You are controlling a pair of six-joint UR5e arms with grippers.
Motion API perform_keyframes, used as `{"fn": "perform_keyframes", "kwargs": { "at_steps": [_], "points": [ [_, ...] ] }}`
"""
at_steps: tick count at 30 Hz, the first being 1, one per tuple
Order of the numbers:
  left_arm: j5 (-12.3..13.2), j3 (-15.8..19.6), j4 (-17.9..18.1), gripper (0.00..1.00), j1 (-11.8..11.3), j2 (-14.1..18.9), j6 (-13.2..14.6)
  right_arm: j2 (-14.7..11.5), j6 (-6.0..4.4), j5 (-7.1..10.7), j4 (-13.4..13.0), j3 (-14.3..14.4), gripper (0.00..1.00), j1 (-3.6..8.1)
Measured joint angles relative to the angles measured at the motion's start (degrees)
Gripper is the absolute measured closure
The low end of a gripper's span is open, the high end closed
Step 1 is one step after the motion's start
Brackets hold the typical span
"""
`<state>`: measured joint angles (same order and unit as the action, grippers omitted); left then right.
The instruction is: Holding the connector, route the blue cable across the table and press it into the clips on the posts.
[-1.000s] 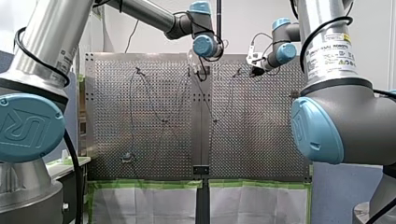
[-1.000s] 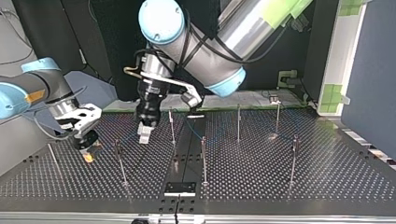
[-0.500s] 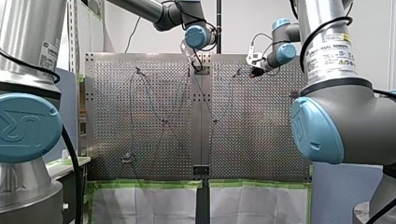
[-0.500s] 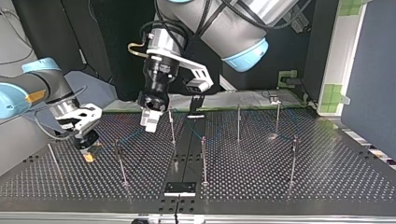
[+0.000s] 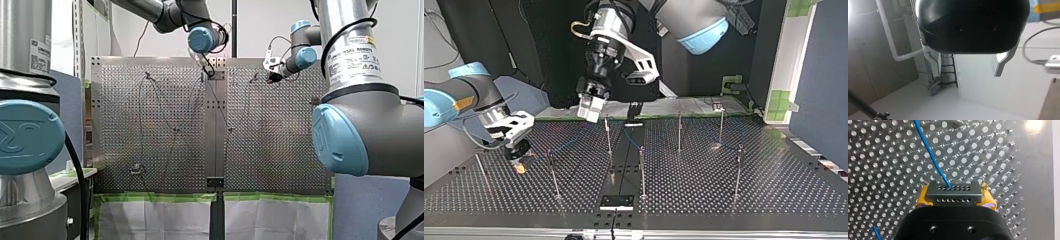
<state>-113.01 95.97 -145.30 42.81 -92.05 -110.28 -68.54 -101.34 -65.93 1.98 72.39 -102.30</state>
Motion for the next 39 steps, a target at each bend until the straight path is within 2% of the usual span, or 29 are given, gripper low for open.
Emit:
{"fn": "perform_keyframes", "kwargs": {
  "at_steps": [12, 19, 26, 39],
  "points": [
    [-1.48, 7.26, 7.25, 0.00, -0.17, -6.93, -3.64, 0.14, 0.25, -0.09, 0.03, 0.00, 1.00, -0.19],
    [-2.43, 11.10, 11.09, 0.00, -0.26, -10.79, -4.06, 0.18, 0.25, -0.09, 0.06, 0.00, 1.00, -0.19],
    [-4.61, 15.37, 15.34, 0.00, -0.25, -14.77, -3.48, 0.26, 0.25, -0.17, 0.11, 0.00, 1.00, -0.20],
    [-5.21, 22.16, 22.15, 0.00, -0.40, -15.64, -1.98, 0.42, 0.25, -0.25, 0.12, 0.00, 1.00, 0.00]
  ]
}}
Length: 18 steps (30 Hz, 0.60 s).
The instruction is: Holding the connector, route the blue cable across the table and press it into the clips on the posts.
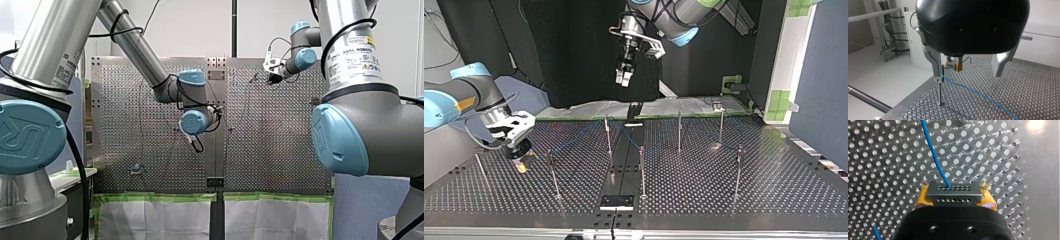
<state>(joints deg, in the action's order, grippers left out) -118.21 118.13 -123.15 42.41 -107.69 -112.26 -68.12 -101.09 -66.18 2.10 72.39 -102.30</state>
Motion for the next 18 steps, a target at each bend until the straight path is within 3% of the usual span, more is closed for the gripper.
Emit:
{"fn": "perform_keyframes", "kwargs": {
  "at_steps": [7, 18],
  "points": [
    [-2.99, 3.56, 3.56, 0.00, -0.59, -0.05, -0.88, 0.03, 0.00, -0.01, 0.00, 0.00, 1.00, 0.18],
    [-8.42, 9.09, 9.09, 0.00, -3.09, -0.10, 2.22, 0.05, 0.00, -0.01, 0.00, 0.01, 1.00, 0.30]
  ]
}}
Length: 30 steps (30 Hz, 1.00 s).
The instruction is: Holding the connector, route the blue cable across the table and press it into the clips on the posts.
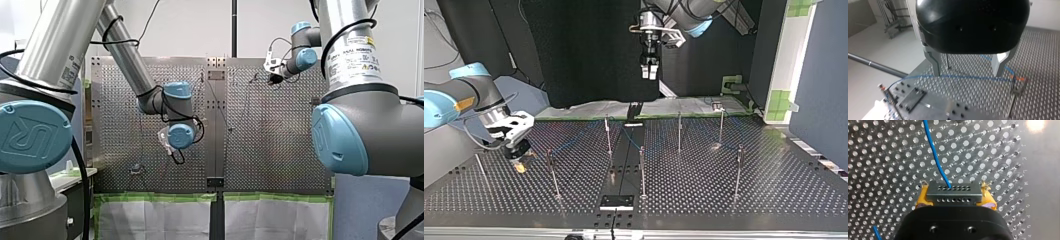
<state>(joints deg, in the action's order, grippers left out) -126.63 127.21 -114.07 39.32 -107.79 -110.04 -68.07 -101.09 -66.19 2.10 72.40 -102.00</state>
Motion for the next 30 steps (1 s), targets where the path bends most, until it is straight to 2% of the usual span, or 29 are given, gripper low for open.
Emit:
{"fn": "perform_keyframes", "kwargs": {
  "at_steps": [6, 26, 30],
  "points": [
    [-1.05, 3.33, 1.47, 0.00, -0.97, -0.02, 0.59, 0.00, -0.02, 0.00, 0.00, 0.00, 1.00, -0.04],
    [-0.46, 14.31, 1.64, 0.00, -1.16, 0.00, 1.71, 0.07, 0.43, -0.91, 0.08, 0.00, 1.00, 0.35],
    [-0.42, 15.32, 1.64, 0.00, -1.16, 0.01, 2.10, 0.07, 0.44, -0.95, 0.08, 0.00, 1.00, 0.35]
  ]
}}
